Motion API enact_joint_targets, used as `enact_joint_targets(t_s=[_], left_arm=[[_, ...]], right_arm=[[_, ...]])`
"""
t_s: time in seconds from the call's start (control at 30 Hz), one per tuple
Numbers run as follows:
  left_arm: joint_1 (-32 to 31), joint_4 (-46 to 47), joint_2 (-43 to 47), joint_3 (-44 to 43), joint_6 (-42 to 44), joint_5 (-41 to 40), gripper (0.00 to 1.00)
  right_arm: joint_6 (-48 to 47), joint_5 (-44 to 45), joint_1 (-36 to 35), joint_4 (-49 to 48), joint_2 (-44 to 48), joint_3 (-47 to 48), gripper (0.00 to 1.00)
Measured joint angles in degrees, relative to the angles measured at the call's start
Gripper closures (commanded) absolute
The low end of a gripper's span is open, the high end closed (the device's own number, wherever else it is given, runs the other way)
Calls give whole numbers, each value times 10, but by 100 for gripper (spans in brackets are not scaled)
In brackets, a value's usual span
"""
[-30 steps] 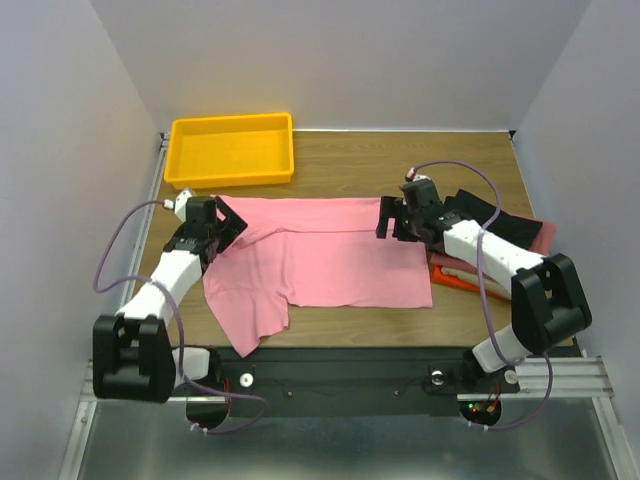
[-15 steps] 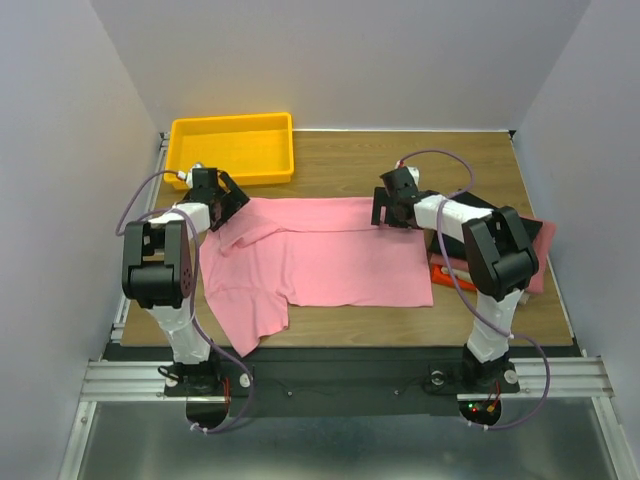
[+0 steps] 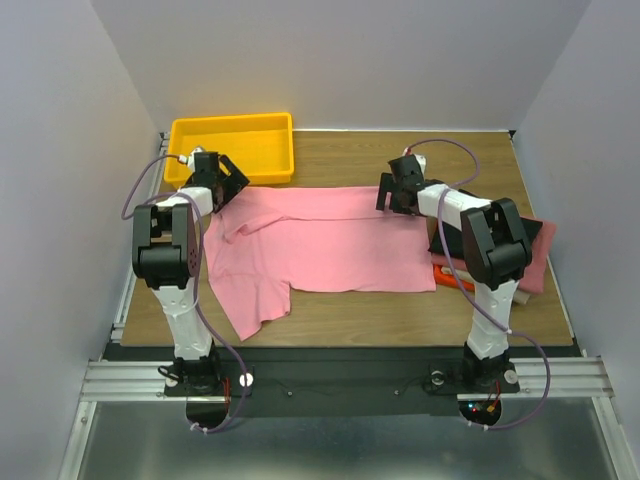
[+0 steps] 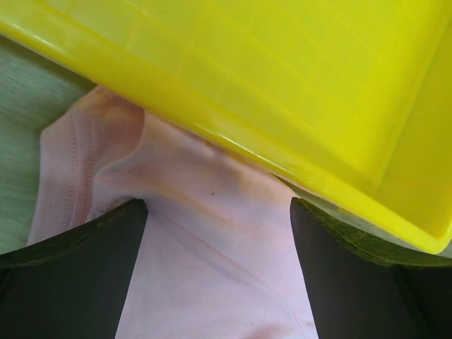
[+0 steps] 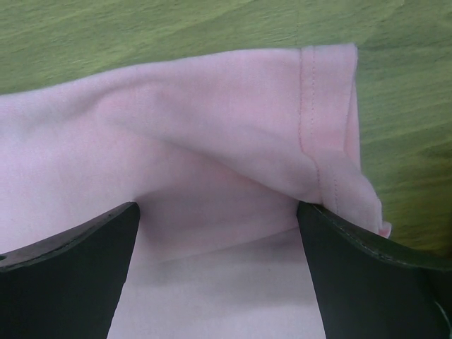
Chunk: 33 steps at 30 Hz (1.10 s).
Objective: Fold and stack the t-shirts
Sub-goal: Fold the tshirt
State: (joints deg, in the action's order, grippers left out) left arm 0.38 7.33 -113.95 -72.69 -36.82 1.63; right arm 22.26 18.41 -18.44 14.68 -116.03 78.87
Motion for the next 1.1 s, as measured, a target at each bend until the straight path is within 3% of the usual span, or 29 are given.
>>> enact_joint_targets(t_s=[0.2, 0.3, 0.4, 0.5, 0.6, 0.63, 0.77, 0.9, 1.1], left_arm=[[6, -28, -1, -16, -1, 2, 4], [6, -63, 27, -7, -3, 1, 4], [1, -98, 124, 41, -8, -16, 4], [-23, -118, 283, 132, -18, -46, 4], [-85, -132, 412, 220, -31, -80, 4], [-135, -156, 469, 265, -40, -92, 3], [-264, -224, 549, 353, -82, -106, 5], [-358, -309, 585, 413, -144, -119, 8], [-498, -383, 570, 422, -242, -120, 9]], right_arm=[[-7, -16, 0, 4, 6, 1, 0], [-13, -36, 0, 8, 52, -27, 0], [-13, -65, -1, 8, 149, -83, 0], [-6, -82, -10, 5, 267, -150, 0], [6, -92, -31, -4, 355, -210, 0], [12, -96, -39, -7, 384, -240, 0], [35, -115, -61, 6, 469, -339, 0], [50, -119, -60, 18, 516, -383, 0], [59, -120, -60, 16, 536, -386, 0]])
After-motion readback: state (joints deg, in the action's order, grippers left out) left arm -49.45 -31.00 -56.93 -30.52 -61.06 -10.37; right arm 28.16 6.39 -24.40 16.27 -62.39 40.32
